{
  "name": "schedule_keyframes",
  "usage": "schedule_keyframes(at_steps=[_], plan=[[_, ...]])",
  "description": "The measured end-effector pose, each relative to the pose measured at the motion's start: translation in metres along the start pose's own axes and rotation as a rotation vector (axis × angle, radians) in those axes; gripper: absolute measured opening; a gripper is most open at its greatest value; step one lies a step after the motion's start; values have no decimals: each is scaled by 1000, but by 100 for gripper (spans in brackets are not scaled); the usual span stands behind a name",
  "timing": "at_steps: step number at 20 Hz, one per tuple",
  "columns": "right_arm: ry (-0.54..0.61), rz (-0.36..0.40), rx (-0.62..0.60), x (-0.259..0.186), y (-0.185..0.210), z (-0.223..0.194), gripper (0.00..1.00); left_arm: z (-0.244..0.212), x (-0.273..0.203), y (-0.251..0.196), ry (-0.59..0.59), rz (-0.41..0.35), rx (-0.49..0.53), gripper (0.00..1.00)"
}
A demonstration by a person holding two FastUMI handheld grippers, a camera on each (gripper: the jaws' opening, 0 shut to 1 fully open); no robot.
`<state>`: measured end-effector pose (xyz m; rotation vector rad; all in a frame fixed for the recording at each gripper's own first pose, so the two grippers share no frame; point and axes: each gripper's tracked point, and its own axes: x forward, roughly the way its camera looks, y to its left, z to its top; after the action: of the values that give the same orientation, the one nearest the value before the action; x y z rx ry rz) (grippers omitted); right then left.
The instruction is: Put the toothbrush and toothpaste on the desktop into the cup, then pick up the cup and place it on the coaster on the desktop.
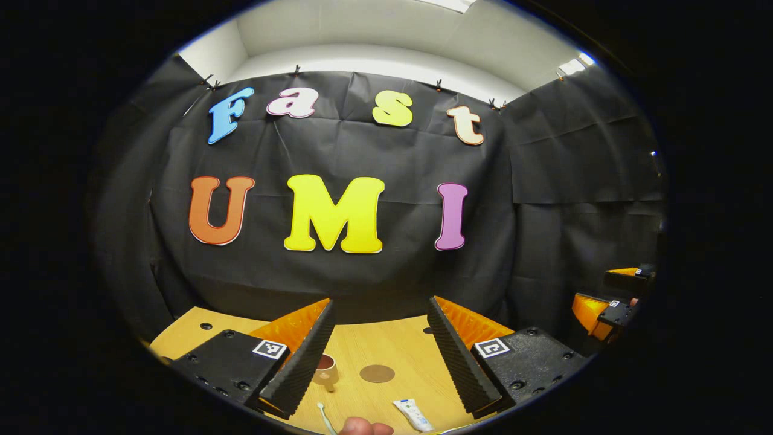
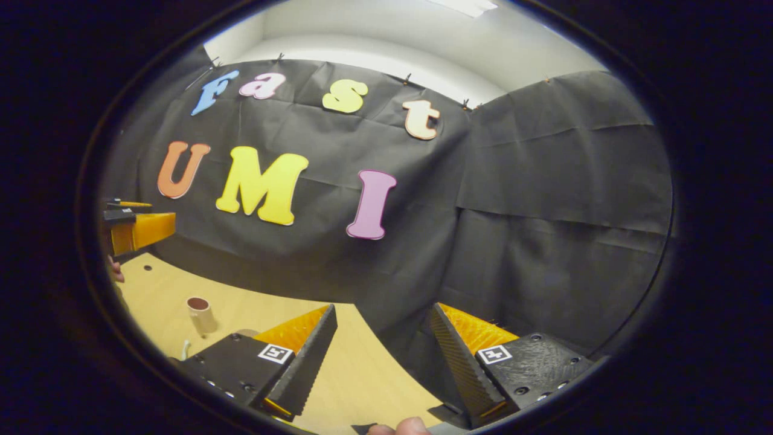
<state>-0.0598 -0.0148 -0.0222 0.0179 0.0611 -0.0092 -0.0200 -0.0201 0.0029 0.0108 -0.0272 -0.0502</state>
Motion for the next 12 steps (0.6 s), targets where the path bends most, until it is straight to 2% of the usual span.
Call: schedule_keyframes(at_steps=[1, 4, 6, 9, 12], plan=[[-1, 3, 8, -2, 5, 1, 95, -1, -1, 2, -3, 5, 4, 97], [-18, -10, -2, 1, 5, 1, 97, 0, -5, 5, -1, 13, 14, 96], [-37, -68, -31, 12, -26, -1, 95, -1, -6, 3, 1, 12, 7, 96], [-34, -182, -106, 14, -94, -24, 95, -4, -6, -5, 9, 4, -1, 96], [24, -217, -179, 4, -132, -58, 95, -2, -1, -16, 2, -12, 7, 96]])
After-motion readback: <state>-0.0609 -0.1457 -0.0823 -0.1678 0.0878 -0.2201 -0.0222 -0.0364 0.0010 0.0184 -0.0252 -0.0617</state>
